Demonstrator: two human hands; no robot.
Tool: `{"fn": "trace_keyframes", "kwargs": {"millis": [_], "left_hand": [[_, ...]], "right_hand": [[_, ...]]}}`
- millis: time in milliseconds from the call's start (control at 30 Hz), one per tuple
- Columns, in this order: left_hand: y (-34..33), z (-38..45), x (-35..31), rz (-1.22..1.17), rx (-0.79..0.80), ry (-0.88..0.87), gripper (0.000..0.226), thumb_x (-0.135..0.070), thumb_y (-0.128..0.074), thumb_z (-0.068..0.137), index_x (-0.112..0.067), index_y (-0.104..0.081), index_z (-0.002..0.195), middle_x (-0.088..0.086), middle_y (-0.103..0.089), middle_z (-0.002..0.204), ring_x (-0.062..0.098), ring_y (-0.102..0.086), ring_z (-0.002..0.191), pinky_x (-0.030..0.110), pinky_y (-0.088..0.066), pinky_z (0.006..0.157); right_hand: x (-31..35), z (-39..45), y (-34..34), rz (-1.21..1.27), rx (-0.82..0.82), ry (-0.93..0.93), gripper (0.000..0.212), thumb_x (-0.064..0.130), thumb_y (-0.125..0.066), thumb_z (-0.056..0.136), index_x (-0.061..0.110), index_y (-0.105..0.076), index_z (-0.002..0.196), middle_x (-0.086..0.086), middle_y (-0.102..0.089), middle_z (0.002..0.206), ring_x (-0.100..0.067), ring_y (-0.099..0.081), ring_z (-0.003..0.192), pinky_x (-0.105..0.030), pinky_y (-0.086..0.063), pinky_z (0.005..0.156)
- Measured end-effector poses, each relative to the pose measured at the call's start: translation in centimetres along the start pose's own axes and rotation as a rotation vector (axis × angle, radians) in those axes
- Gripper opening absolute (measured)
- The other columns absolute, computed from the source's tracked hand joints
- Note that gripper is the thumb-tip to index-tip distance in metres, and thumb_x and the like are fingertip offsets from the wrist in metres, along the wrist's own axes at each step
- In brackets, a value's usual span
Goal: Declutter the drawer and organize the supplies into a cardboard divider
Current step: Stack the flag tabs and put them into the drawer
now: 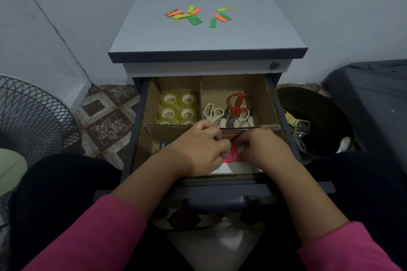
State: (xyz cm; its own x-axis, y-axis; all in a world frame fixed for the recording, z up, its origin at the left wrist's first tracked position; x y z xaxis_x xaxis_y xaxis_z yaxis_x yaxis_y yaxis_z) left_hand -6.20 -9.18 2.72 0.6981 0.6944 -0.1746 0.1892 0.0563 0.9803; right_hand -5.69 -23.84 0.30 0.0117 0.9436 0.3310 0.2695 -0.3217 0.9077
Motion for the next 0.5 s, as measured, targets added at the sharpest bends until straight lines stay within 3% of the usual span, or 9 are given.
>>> {"fn": "trace_keyframes", "kwargs": {"millis": [200,500], "left_hand": [[-0.02,0.07,-0.23,0.046,0.016,0.001,0.022,-0.031,-0.037,0.096,-0.028,-0.055,0.109,-0.001,-0.045,0.116,0.022,-0.029,0.114,0.022,-0.01,0.099],[-0.16,0.08,-0.15,0.049,0.008,-0.012,0.022,-0.032,-0.038,0.096,-0.029,-0.054,0.11,-0.002,-0.044,0.116,0.021,-0.027,0.114,0.022,-0.009,0.098]], "right_hand": [[0.24,-0.07,-0.1,-0.039,0.018,0.01,0.027,0.034,-0.07,0.079,0.042,-0.07,0.105,0.004,-0.066,0.096,-0.017,-0.062,0.091,-0.024,-0.046,0.068],[0.32,-0.07,-0.09,-0.012,0.024,-0.007,0.028,0.029,-0.067,0.081,0.042,-0.07,0.105,0.003,-0.067,0.1,-0.019,-0.062,0.093,-0.028,-0.051,0.075]]}}
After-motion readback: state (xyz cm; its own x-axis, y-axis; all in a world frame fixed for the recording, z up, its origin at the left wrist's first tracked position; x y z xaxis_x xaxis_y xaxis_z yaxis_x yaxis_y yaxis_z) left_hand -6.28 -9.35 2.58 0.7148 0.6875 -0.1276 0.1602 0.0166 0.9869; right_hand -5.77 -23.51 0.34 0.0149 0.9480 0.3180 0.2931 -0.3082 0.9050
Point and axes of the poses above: each hand's wrist, its own z-axis towards the middle knuckle, its own y-axis out of the back of the hand, x = y × z, the point moved 4 cm from there along z, towards the middle knuckle
